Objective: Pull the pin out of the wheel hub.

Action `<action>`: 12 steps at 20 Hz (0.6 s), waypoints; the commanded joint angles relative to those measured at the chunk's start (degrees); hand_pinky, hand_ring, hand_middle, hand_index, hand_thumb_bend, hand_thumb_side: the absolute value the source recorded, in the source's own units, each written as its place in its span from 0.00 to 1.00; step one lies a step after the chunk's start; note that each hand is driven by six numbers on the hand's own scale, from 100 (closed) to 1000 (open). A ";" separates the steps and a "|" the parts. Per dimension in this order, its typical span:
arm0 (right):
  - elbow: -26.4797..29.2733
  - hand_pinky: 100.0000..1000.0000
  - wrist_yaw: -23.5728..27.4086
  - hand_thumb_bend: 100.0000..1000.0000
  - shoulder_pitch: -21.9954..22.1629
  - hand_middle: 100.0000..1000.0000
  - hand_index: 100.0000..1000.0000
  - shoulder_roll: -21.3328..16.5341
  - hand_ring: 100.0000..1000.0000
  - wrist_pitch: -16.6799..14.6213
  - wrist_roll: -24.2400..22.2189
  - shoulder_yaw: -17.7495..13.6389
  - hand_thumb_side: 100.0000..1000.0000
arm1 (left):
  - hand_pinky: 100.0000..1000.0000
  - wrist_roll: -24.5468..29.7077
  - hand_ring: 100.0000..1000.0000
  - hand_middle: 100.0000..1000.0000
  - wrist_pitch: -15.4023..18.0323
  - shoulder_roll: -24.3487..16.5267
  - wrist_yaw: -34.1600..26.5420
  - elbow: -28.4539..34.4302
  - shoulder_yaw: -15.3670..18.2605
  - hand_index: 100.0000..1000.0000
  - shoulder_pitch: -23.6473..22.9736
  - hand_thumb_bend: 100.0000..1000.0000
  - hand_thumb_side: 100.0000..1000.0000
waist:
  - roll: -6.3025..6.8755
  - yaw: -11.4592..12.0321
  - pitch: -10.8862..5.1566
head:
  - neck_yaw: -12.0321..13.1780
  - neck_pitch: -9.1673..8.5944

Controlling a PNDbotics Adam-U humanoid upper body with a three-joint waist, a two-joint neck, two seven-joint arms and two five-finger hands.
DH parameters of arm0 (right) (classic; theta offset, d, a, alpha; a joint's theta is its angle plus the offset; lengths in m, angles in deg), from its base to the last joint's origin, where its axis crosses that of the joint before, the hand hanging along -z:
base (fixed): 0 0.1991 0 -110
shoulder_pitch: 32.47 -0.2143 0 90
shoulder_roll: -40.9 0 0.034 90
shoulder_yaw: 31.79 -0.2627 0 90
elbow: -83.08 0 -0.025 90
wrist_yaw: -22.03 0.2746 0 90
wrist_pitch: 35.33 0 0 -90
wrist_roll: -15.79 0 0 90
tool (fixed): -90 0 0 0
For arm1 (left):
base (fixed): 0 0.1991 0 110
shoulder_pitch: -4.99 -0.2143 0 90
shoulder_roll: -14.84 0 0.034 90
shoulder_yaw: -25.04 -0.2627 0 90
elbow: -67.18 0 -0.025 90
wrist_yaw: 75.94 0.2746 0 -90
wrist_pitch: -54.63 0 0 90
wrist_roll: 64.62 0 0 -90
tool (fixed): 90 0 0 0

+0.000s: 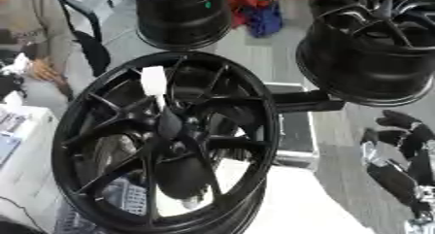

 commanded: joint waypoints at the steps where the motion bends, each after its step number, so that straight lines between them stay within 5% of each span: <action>1: 0.32 0.69 -0.24 0.08 -0.43 0.62 0.74 -1.49 0.56 -0.12 -0.32 0.12 0.00 | 0.64 8.30 0.60 0.68 0.75 -12.19 2.76 2.28 -4.51 0.81 3.48 0.49 0.32 | 0.26 -0.31 -0.59 | 0.39 0.29; 7: 0.16 0.69 -0.21 0.07 -0.53 0.62 0.74 -2.15 0.56 -0.15 -0.99 0.71 0.00 | 0.70 31.59 0.65 0.72 3.97 -23.50 7.71 1.29 -16.22 0.85 11.92 0.41 0.26 | 0.83 -1.40 -0.74 | 0.73 0.29; 12: 0.01 0.69 -0.22 0.07 -0.31 0.62 0.74 -2.48 0.56 -0.15 -1.20 0.86 0.00 | 0.73 46.27 0.66 0.74 5.80 -22.48 12.87 -2.99 -23.11 0.86 18.50 0.37 0.22 | 1.21 -1.88 -0.99 | 0.86 0.29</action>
